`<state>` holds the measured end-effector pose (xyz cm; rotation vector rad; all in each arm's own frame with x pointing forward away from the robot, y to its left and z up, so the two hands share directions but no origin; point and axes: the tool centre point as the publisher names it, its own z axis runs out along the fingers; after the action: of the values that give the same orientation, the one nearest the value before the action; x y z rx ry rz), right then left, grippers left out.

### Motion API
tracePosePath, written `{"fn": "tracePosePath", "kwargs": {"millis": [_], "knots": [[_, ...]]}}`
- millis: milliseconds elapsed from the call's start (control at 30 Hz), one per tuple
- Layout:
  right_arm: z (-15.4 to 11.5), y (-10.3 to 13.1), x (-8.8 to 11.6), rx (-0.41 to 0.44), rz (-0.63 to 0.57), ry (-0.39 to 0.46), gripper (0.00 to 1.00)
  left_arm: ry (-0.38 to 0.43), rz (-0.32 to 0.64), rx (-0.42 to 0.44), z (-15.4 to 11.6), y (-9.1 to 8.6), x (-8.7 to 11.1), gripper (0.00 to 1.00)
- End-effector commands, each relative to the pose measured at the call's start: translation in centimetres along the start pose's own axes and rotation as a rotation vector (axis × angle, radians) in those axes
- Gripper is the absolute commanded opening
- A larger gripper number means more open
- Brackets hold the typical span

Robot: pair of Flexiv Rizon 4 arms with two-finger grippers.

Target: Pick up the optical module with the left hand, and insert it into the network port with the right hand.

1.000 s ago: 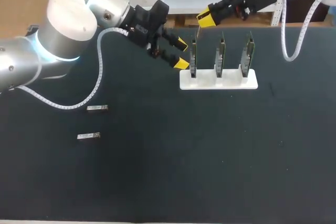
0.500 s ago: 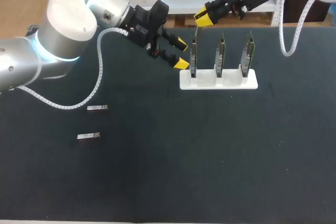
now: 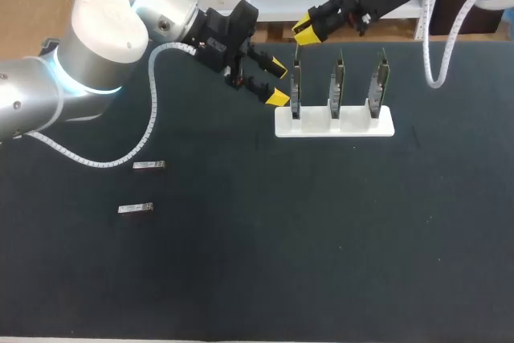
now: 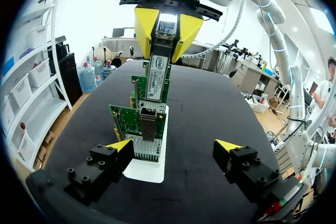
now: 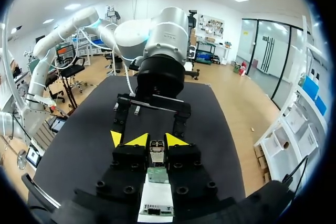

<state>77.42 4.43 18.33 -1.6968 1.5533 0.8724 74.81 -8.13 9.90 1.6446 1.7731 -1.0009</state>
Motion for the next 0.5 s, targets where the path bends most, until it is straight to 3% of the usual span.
{"fn": "tracePosePath", "kwargs": {"millis": [33,500], "knots": [[0.05,0.02,0.23,0.002,0.000,-0.001,0.00,0.002,-0.001,-0.006,-0.01,-0.22,0.00,1.00],[0.18,-0.69,0.71,0.029,0.002,-0.011,0.00,0.002,-0.001,-0.006,-0.01,-0.22,0.00,1.00]]}}
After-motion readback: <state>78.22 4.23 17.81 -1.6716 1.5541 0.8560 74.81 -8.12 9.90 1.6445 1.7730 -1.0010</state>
